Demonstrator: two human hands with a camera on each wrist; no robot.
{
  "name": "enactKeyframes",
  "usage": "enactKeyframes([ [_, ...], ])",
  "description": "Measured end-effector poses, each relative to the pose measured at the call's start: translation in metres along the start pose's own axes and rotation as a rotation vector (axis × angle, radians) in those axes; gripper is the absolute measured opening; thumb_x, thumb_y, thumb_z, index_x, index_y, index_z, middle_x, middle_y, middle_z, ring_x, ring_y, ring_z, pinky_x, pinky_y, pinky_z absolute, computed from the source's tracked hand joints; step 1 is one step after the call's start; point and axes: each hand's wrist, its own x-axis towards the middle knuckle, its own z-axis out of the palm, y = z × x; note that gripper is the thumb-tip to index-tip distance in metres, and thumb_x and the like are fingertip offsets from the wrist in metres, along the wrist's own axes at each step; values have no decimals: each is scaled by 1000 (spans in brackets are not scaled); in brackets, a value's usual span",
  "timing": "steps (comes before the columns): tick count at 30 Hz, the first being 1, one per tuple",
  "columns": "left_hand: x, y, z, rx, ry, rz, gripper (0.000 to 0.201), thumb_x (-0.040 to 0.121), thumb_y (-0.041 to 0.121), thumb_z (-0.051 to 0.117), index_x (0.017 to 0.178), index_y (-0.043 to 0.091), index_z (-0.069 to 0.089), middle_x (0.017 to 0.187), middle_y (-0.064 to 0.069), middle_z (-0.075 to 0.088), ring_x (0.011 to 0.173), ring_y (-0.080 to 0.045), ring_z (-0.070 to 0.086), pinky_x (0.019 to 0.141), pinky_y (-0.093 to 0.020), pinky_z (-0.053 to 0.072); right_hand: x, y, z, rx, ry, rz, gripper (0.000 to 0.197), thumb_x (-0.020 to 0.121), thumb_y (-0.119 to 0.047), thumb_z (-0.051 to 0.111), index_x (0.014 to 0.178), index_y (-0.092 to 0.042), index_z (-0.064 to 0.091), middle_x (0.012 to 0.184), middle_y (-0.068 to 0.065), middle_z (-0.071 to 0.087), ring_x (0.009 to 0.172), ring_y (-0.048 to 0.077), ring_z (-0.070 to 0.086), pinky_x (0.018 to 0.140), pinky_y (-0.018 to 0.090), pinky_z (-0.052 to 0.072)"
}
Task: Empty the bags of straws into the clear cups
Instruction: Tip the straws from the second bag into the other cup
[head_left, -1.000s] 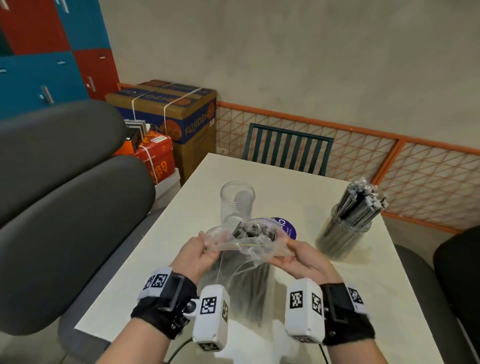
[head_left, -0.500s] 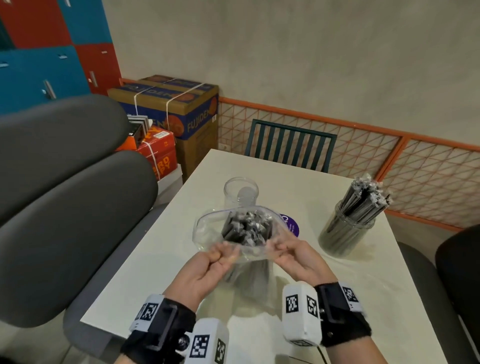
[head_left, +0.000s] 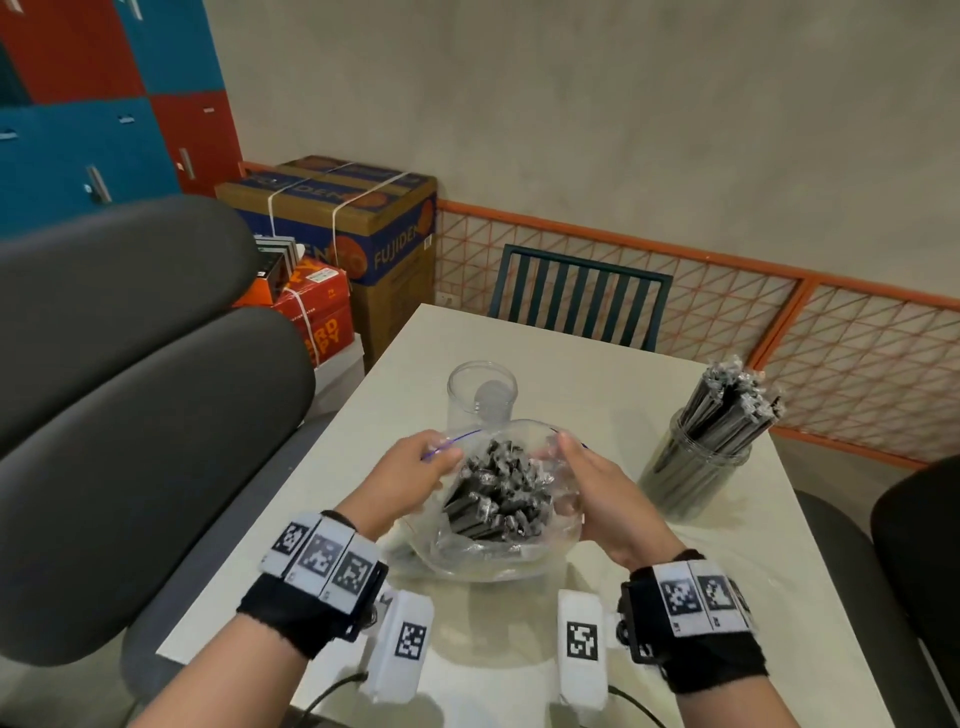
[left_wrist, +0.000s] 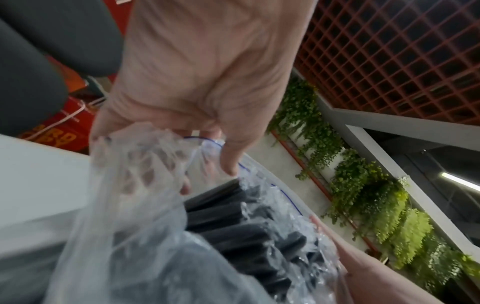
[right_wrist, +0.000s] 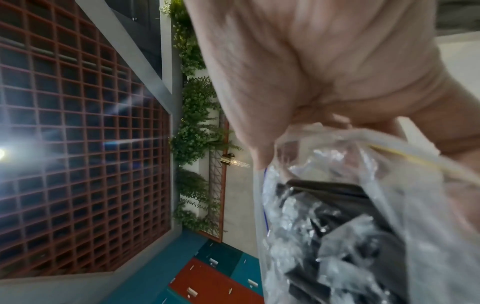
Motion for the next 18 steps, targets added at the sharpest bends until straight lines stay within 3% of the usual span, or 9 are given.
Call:
enactKeyframes([
  [2,11,-2,4,-77,-55,-10,25,97,25,43,79,15,56,73,1,57,62,-9,53,53,-22,37,6,-1,2,114,7,104,47,95,-50,38,82,-18,69,85,7,69,67,20,62,70,43,55],
  [3,17,-4,6,-170,-98,-61,27,98,22,42,76,13,56,69,-1,56,56,-8,52,51,-20,39,10,1,2,200,15,166,49,94,-49,41,72,-14,67,75,7,68,61,19,60,67,39,53],
  [5,30,-15,9,-414,-209,-169,22,95,19,46,94,7,63,70,-5,62,57,-10,60,55,-20,48,24,10,4,377,33,278,48,93,-42,47,61,-10,61,61,8,61,50,18,53,59,32,45],
  [7,42,-34,13,-407,-178,-226,41,86,30,59,114,1,59,86,-16,67,76,-23,66,73,-32,53,35,18,10,502,93,348,36,94,-36,48,83,-5,63,65,9,54,51,20,50,58,35,44],
  [9,43,-37,18,-358,-44,-263,71,73,50,69,122,3,49,113,-22,60,103,-33,61,95,-47,48,37,20,14,567,156,362,35,97,-29,46,110,3,53,70,11,55,48,19,48,57,36,44],
  [12,23,-33,12,-25,351,-158,58,84,54,54,124,15,40,129,-14,40,118,-34,46,100,-45,39,33,18,14,694,118,313,26,101,-24,37,110,-2,46,46,5,53,32,11,40,45,28,44],
  [13,12,-31,9,-5,379,-174,55,86,55,49,124,17,39,130,-12,36,117,-34,45,97,-46,41,30,17,16,743,92,280,25,102,-23,34,116,-5,44,43,4,53,30,10,41,43,29,49],
  [15,-7,-29,8,-160,222,-288,44,91,52,43,120,20,37,120,-8,41,100,-32,54,75,-43,54,29,19,21,816,76,214,25,102,-19,33,126,-16,40,46,6,55,31,10,48,46,36,56],
  [18,-15,-31,11,-484,-3,-388,14,99,21,37,103,12,46,99,-12,53,67,-29,59,49,-33,56,31,27,32,651,102,143,29,99,-8,40,123,-22,47,76,10,60,48,15,57,50,36,59],
])
